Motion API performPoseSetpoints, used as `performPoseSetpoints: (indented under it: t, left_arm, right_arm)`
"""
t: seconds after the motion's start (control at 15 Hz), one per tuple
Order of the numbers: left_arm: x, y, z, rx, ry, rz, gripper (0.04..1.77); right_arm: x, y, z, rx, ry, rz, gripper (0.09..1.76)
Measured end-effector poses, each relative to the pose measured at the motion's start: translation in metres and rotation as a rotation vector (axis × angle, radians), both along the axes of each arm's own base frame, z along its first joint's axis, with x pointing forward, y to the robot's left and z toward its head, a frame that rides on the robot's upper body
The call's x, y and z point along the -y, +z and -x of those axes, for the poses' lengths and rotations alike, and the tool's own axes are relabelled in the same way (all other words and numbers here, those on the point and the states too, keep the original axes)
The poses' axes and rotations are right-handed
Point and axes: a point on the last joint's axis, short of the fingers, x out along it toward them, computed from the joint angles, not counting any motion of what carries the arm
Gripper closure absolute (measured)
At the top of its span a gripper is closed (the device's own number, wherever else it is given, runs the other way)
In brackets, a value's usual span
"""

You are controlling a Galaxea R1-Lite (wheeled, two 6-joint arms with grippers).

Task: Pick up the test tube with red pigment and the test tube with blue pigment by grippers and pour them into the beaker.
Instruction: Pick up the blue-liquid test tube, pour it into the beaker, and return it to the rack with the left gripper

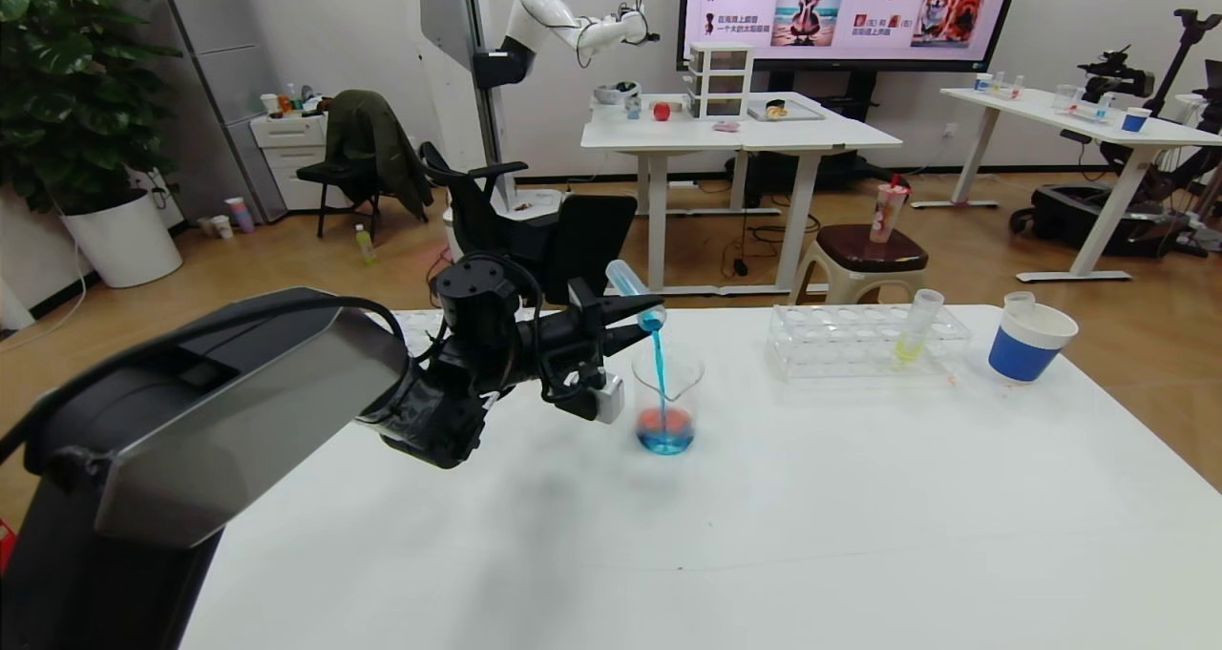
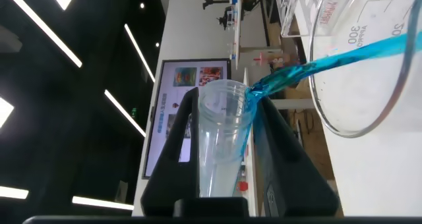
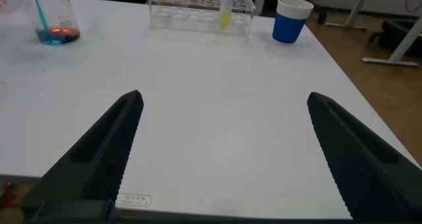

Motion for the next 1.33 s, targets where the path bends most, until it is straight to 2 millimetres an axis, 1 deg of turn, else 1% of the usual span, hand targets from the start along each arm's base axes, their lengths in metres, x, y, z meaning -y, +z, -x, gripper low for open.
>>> performPoseSetpoints:
  t: [0.27,0.47,0.8,1.0,1.07,1.2,1.33]
  left_arm:
    - [0.000,-0.002,-0.001,0.067,0.009,-0.034,1.30]
    - [0.000,-0.008,-0.001,0.105,0.018,-0.086,1.30]
    - [0.001,-0.009,-0.001,0.104,0.018,-0.092,1.30]
    - [0.002,-0.006,0.000,0.093,0.017,-0.080,1.30]
    - [0.003,-0.003,0.001,0.074,0.013,-0.066,1.30]
    - [0.006,0.007,0.004,-0.024,0.013,-0.001,1.30]
    - [0.010,0.020,0.011,-0.205,0.029,0.115,1.30]
  right_arm:
    - [0.000,0.000,0.000,0.000,0.000,0.000,0.11]
    - [0.000,0.000,0.000,0.000,0.000,0.000,0.11]
    - [0.000,0.000,0.000,0.000,0.000,0.000,0.11]
    - [0.000,0.000,0.000,0.000,0.000,0.000,0.11]
    - [0.000,0.000,0.000,0.000,0.000,0.000,0.11]
    - [0.000,0.000,0.000,0.000,0.000,0.000,0.11]
    - [0.000,0.000,0.000,0.000,0.000,0.000,0.11]
